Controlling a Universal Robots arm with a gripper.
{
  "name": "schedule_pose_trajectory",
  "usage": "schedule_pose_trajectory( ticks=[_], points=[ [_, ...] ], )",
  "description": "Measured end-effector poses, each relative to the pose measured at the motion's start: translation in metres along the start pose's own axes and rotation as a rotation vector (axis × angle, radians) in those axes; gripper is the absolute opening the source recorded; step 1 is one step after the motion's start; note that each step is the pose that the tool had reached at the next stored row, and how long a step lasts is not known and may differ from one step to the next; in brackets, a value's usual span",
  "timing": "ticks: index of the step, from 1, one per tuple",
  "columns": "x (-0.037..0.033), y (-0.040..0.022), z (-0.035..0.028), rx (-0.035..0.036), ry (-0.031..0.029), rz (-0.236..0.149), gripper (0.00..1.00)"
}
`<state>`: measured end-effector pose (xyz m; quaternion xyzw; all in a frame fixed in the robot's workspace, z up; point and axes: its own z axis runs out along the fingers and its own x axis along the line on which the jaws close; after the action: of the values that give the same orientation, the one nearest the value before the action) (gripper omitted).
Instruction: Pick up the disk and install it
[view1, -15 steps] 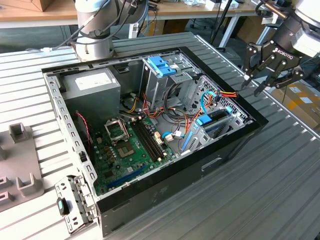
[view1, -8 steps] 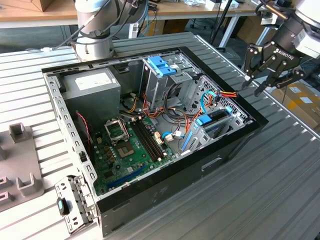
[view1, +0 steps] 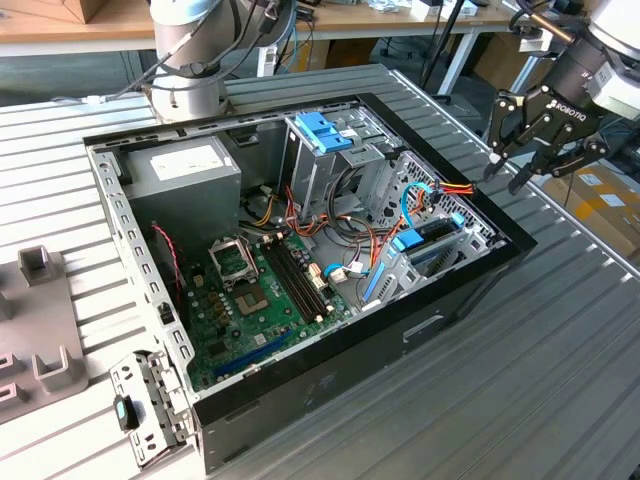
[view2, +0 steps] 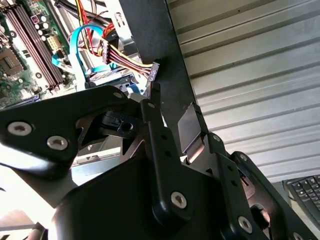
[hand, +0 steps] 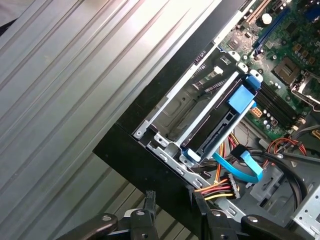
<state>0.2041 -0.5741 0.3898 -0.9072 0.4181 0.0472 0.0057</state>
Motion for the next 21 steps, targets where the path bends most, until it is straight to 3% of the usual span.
schedule_pose_trajectory(
  ticks=[5,19,21],
  points=[
    [-0.0013,-0.0014,0.0026,-0.0041,0.0013,-0.046,0.42],
    [-0.0089,-0.0039,0.0144,0.0037,-0.0076,-0.049,0.42],
    [-0.009,-0.004,0.016,0.0013,-0.0068,-0.073,0.42]
  ],
)
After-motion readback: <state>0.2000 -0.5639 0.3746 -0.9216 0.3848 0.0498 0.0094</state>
